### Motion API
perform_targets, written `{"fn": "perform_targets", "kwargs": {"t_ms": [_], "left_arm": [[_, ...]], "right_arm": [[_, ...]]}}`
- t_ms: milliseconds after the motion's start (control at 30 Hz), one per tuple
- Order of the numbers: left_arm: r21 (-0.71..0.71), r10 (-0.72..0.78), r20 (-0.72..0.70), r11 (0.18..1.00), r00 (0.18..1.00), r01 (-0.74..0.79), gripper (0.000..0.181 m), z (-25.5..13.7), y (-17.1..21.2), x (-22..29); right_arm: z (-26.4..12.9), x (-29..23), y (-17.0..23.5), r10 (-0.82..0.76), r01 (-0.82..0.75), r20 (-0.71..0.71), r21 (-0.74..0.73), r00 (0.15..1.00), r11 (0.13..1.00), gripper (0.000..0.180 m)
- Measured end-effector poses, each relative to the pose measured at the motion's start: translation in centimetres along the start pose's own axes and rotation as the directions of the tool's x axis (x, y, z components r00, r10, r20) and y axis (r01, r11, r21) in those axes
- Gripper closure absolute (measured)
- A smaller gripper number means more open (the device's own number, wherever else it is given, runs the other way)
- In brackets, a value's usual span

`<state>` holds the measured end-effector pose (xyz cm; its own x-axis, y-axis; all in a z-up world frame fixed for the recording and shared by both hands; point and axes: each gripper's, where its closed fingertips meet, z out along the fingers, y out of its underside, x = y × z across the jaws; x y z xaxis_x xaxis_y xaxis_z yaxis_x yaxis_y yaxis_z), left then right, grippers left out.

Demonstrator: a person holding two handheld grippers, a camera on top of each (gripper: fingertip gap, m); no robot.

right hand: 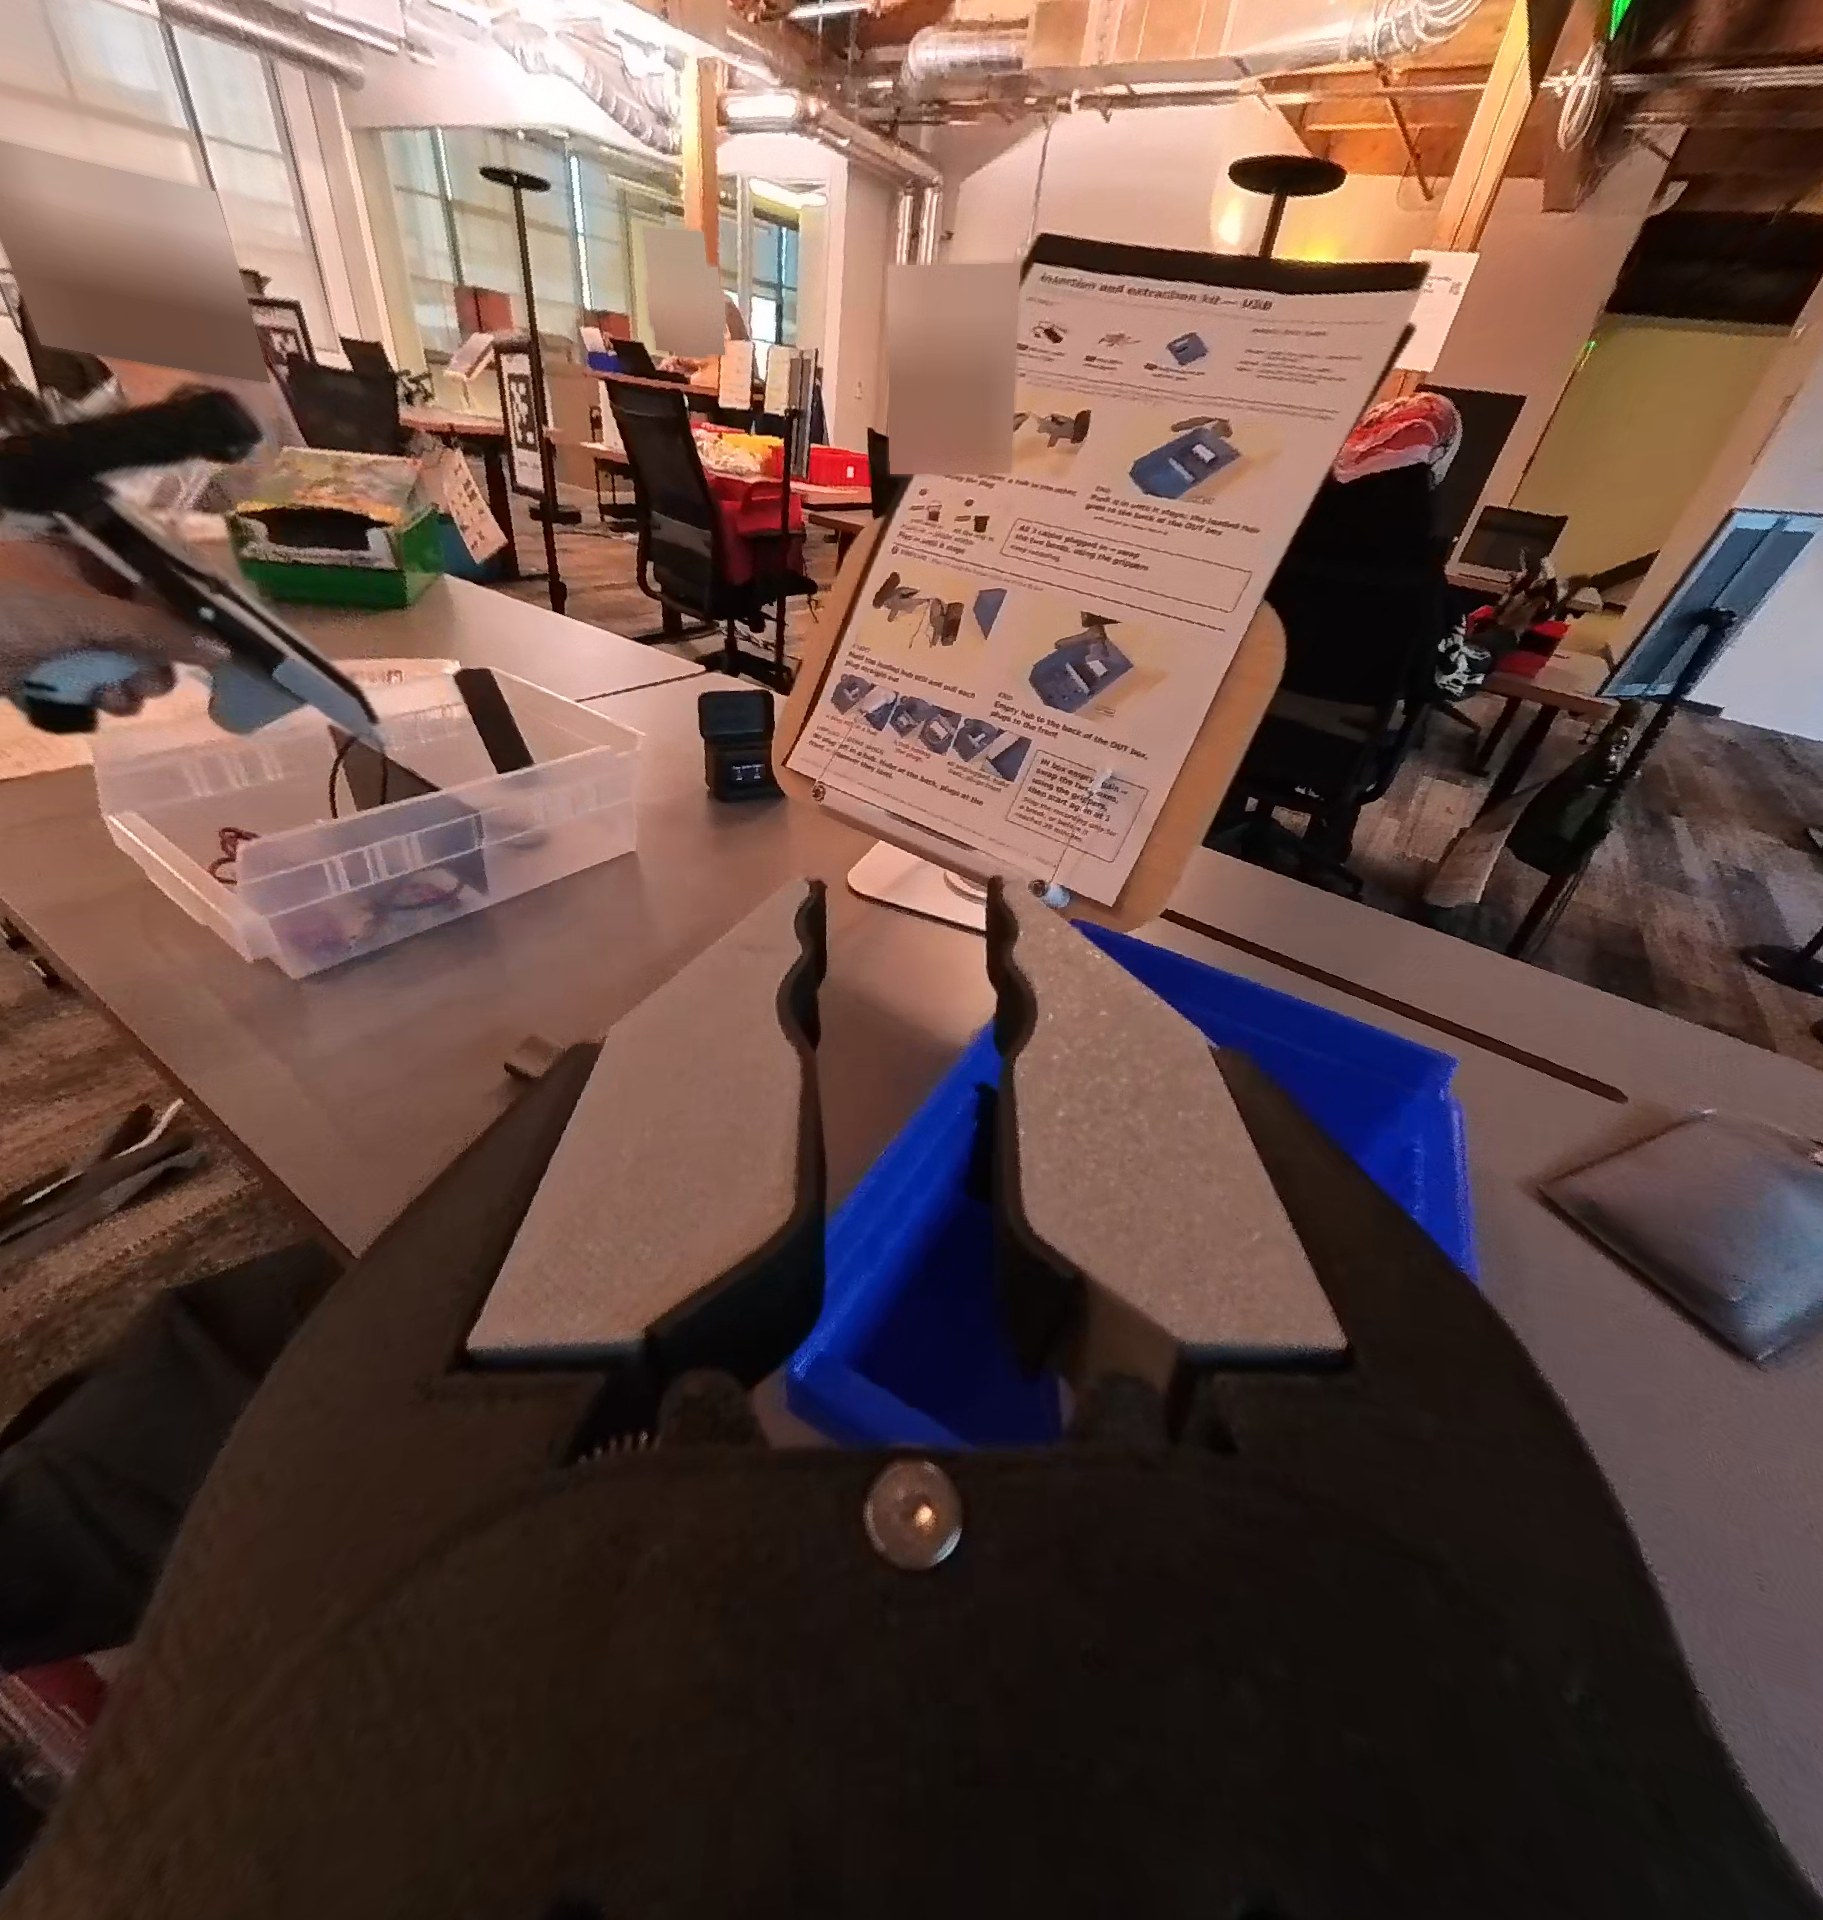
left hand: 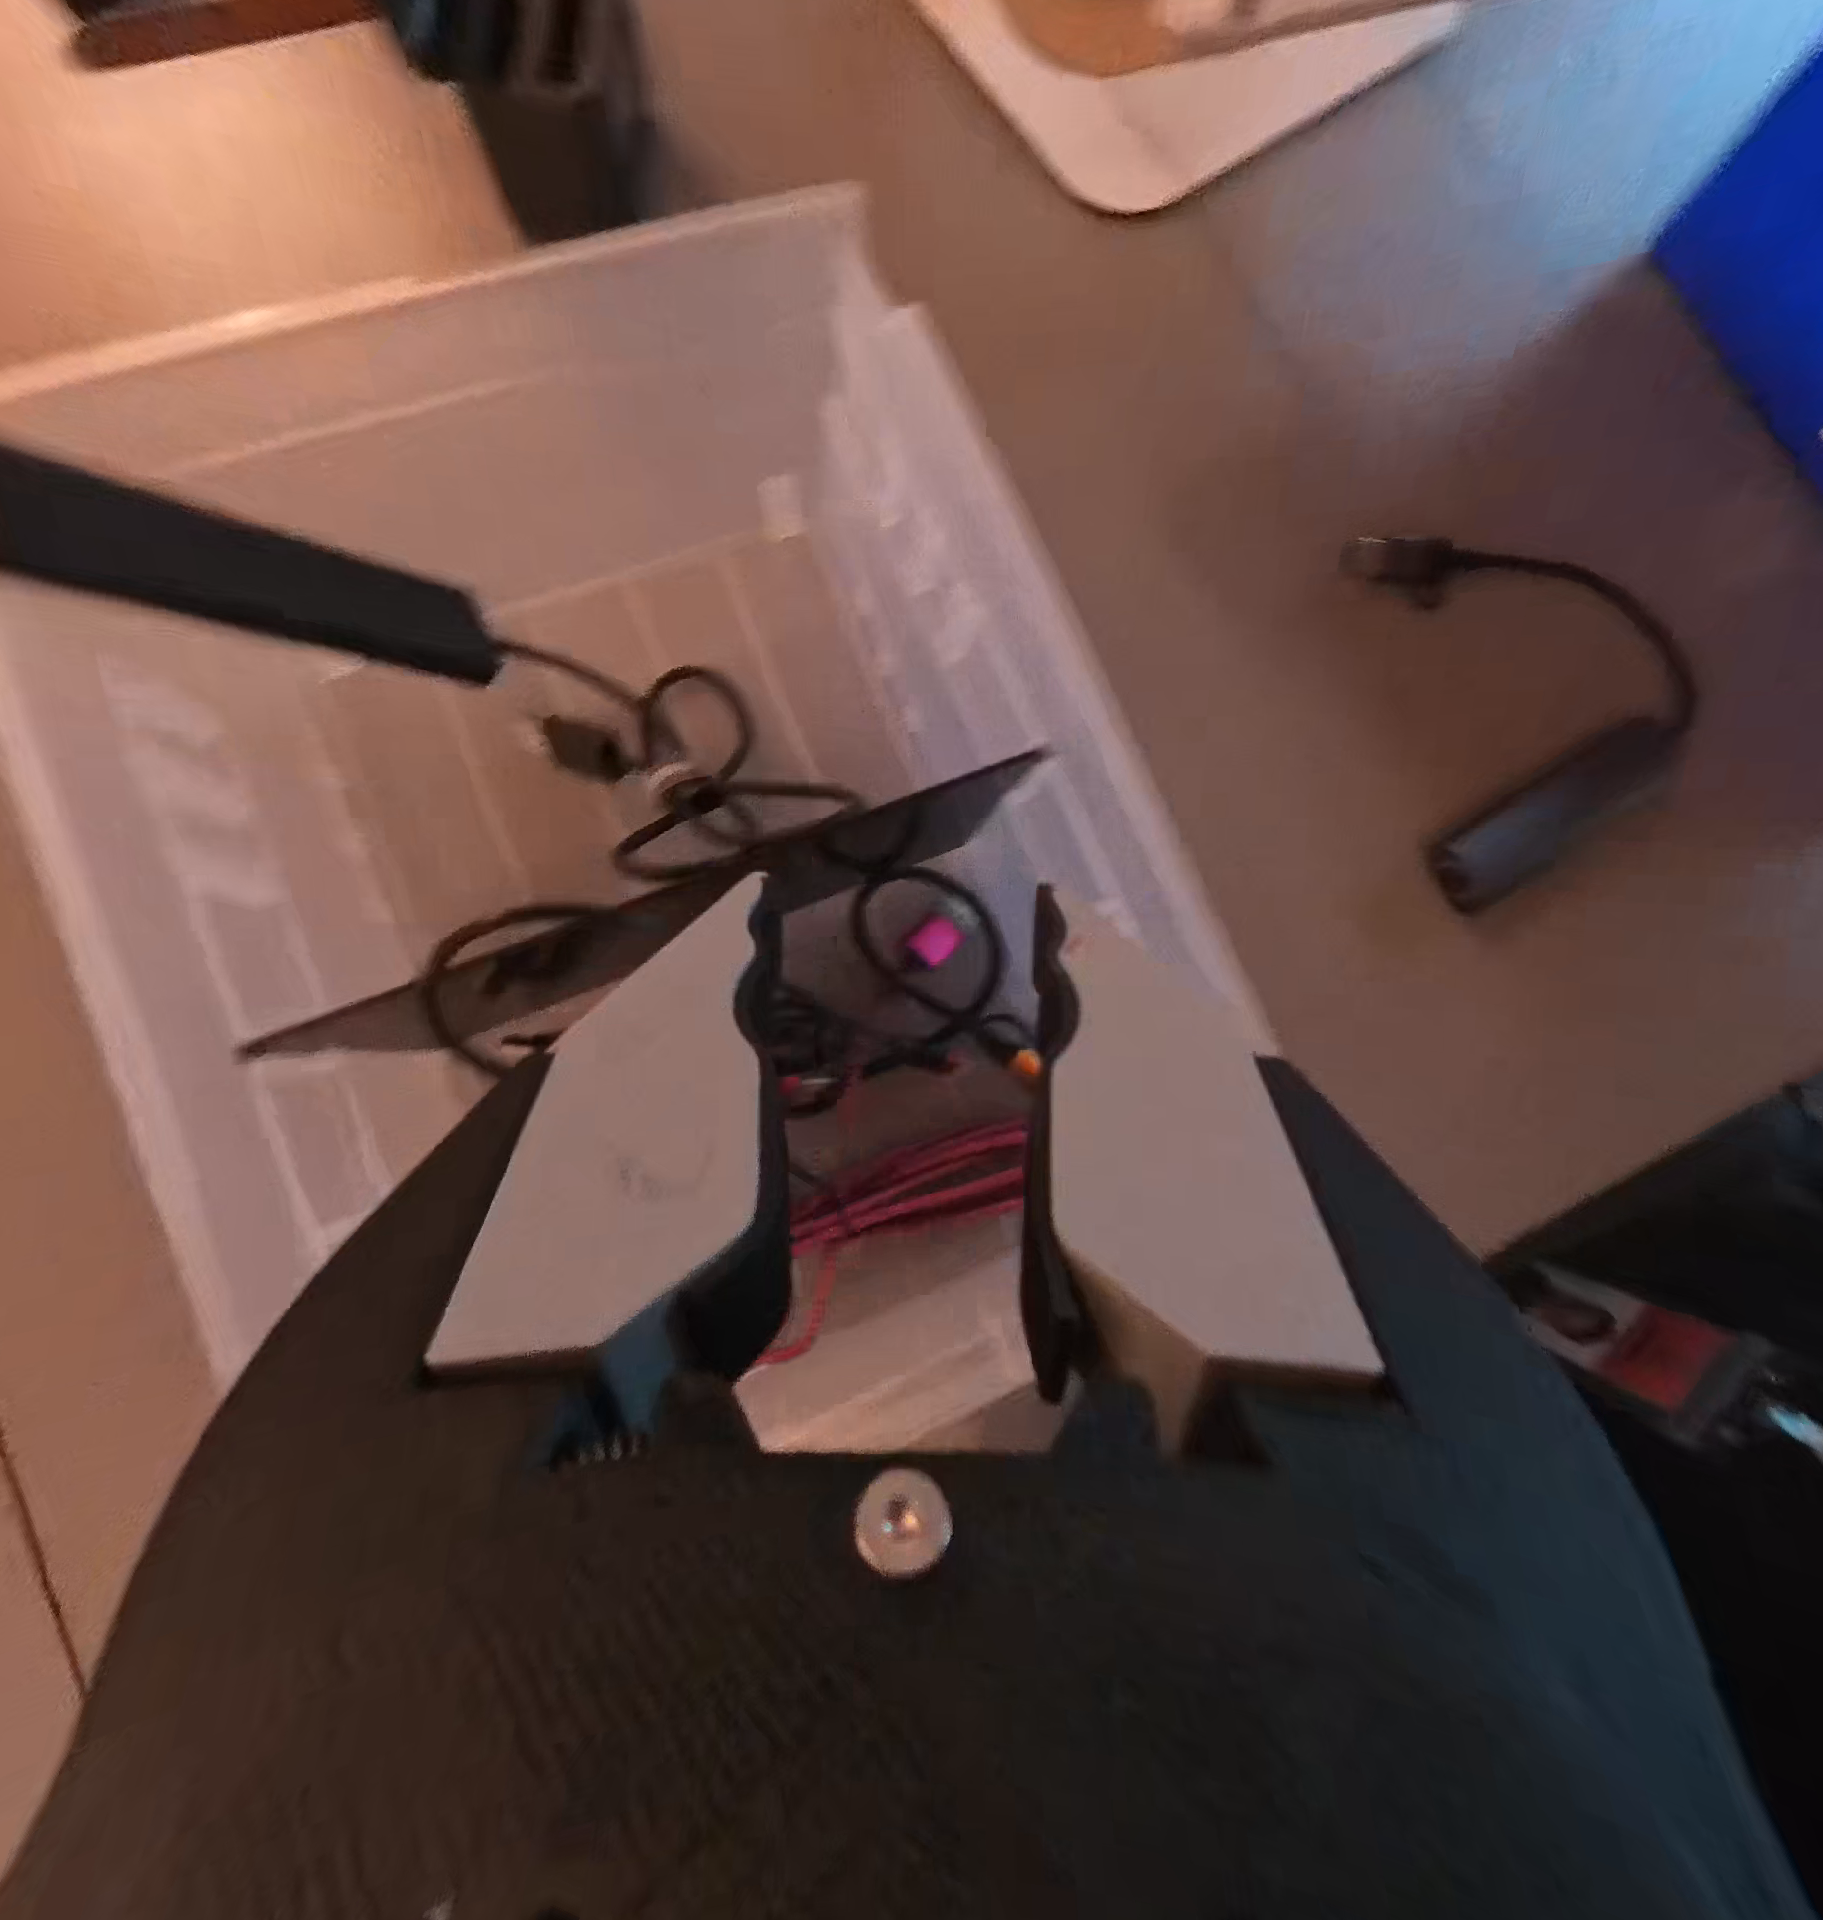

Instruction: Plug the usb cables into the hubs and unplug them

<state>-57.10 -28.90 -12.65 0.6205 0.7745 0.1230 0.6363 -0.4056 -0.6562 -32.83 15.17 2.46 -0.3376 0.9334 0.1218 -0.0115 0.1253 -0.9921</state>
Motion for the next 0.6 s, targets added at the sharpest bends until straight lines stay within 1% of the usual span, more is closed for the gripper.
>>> {"fn": "perform_targets", "kwargs": {"t_ms": [67,100,167,267,400,433,467,500,600], "left_arm": [[0.031,-0.062,0.065,0.998,0.996,0.061,0.134,0.3,1.3,-2.9],[0.036,-0.086,0.068,0.996,0.994,0.084,0.134,0.5,1.9,-3.7],[0.022,-0.125,0.031,0.992,0.992,0.124,0.135,1.3,3.0,-4.2],[0.021,-0.182,-0.027,0.983,0.983,0.182,0.139,2.4,3.6,-4.2],[0.002,-0.213,-0.054,0.977,0.976,0.214,0.140,4.2,4.1,-4.3],[0.008,-0.209,-0.041,0.978,0.977,0.210,0.146,4.6,4.1,-4.6],[0.016,-0.199,-0.021,0.980,0.980,0.199,0.164,4.9,4.2,-5.0],[0.017,-0.182,-0.021,0.983,0.983,0.182,0.173,5.1,4.3,-5.0],[0.052,-0.157,-0.042,0.986,0.987,0.159,0.180,4.3,3.5,-4.4]], "right_arm": [[0.3,-0.4,0.2,-0.015,0.015,0.000,-0.012,1.000,1.000,0.152],[0.4,-0.5,0.3,-0.021,0.021,-0.001,-0.018,1.000,1.000,0.152],[0.6,-0.5,0.5,-0.031,0.031,-0.008,-0.029,0.999,0.999,0.152],[0.9,-0.6,0.7,-0.037,0.036,-0.013,-0.038,0.999,0.999,0.152],[1.1,-0.7,0.9,-0.038,0.037,-0.012,-0.047,0.999,0.998,0.152],[1.2,-0.7,1.0,-0.038,0.037,-0.011,-0.048,0.999,0.998,0.152],[1.2,-0.7,1.0,-0.038,0.037,-0.008,-0.049,0.999,0.998,0.153],[1.2,-0.8,1.1,-0.038,0.038,-0.006,-0.052,0.999,0.998,0.153],[1.3,-0.9,1.2,-0.039,0.039,0.004,-0.058,0.999,0.998,0.152]]}}
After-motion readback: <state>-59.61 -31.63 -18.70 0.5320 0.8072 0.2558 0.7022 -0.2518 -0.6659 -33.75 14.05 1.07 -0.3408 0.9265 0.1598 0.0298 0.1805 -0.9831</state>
